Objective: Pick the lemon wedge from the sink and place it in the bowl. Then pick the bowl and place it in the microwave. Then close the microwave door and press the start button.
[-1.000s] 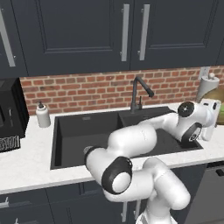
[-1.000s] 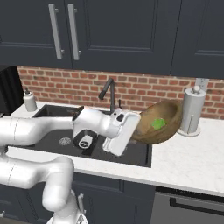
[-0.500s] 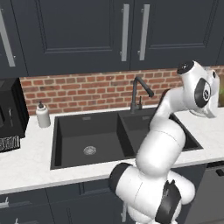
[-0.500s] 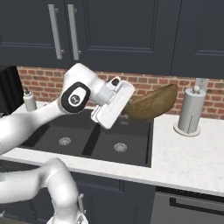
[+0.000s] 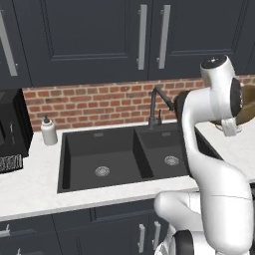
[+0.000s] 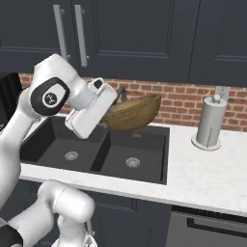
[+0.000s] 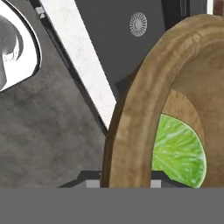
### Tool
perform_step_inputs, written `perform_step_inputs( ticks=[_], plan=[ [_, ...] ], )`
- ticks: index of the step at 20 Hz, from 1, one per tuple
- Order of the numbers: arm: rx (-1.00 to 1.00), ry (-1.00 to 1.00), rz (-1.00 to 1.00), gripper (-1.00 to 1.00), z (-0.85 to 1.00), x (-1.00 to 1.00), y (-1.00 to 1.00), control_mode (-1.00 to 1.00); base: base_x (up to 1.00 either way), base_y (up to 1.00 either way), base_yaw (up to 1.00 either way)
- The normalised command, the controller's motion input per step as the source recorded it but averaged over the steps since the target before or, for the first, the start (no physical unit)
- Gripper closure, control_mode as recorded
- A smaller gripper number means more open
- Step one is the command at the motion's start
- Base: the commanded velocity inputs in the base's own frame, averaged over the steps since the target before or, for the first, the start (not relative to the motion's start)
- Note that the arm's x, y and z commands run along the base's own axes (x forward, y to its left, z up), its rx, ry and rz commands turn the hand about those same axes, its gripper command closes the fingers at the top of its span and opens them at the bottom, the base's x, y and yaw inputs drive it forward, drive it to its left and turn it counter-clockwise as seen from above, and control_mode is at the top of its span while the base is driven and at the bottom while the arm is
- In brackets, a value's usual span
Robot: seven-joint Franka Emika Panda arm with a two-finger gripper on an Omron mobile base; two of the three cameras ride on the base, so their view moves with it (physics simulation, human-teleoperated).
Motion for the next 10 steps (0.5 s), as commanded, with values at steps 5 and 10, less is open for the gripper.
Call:
perform_step_inputs(
  ticks=[5,10],
  plan=[
    [0.2,-0.05,0.06,1.0,0.29,-0.34,0.55,-1.0,0.0,0.0,0.0],
    [0.21,-0.13,0.03,1.0,0.54,-0.47,0.11,-1.0,0.0,0.0,0.0]
  ],
)
